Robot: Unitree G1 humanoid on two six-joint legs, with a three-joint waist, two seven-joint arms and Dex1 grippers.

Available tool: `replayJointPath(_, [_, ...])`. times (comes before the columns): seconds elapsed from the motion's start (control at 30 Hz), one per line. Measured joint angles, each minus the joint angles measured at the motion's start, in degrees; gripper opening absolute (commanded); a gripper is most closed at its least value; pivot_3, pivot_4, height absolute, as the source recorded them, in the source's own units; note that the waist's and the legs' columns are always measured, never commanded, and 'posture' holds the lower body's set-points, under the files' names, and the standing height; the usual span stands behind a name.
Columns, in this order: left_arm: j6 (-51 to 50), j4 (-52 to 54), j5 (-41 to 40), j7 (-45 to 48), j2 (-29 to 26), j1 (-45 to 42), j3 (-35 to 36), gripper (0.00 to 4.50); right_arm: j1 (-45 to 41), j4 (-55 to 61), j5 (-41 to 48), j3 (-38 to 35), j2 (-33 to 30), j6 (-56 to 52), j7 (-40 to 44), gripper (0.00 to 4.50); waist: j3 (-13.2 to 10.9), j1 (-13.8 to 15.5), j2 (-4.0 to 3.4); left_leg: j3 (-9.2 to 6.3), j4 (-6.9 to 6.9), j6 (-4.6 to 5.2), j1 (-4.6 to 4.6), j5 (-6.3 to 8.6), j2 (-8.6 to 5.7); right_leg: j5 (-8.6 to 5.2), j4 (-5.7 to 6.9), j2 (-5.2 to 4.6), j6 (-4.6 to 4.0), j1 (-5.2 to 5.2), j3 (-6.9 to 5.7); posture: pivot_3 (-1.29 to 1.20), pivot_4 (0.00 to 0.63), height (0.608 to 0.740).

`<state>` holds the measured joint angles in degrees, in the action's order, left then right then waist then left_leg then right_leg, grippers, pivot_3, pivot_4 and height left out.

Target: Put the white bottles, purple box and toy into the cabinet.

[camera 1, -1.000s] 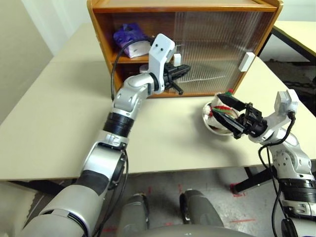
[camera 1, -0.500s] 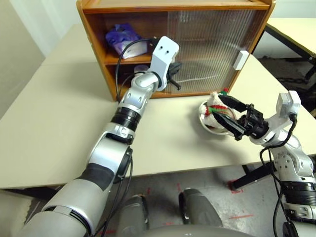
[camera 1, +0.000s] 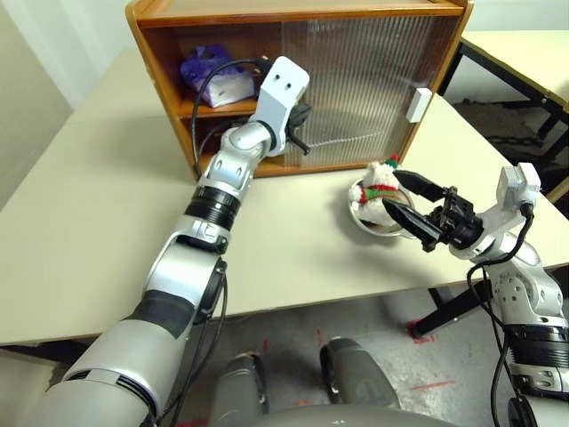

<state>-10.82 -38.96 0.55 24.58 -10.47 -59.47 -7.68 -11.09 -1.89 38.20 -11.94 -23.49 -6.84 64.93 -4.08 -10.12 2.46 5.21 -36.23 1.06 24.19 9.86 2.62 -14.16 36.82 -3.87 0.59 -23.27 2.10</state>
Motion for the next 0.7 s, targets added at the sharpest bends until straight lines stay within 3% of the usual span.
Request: replayJointPath(0.7, [-2.21, 4.68, 0.0, -0.92, -6.59, 3.65, 0.94, 0.01, -2.13, -3.27, -0.08, 0.01, -0.08, 0.63, 2.07, 4.5, -0.27, 0.23, -0.1, -1.68, 0.23, -0.01, -0.07, 0.01, -0.82, 0.22, -0.02, -0.08, -0.05, 0.04, -0.37, -0.07, 0.032, 0.74])
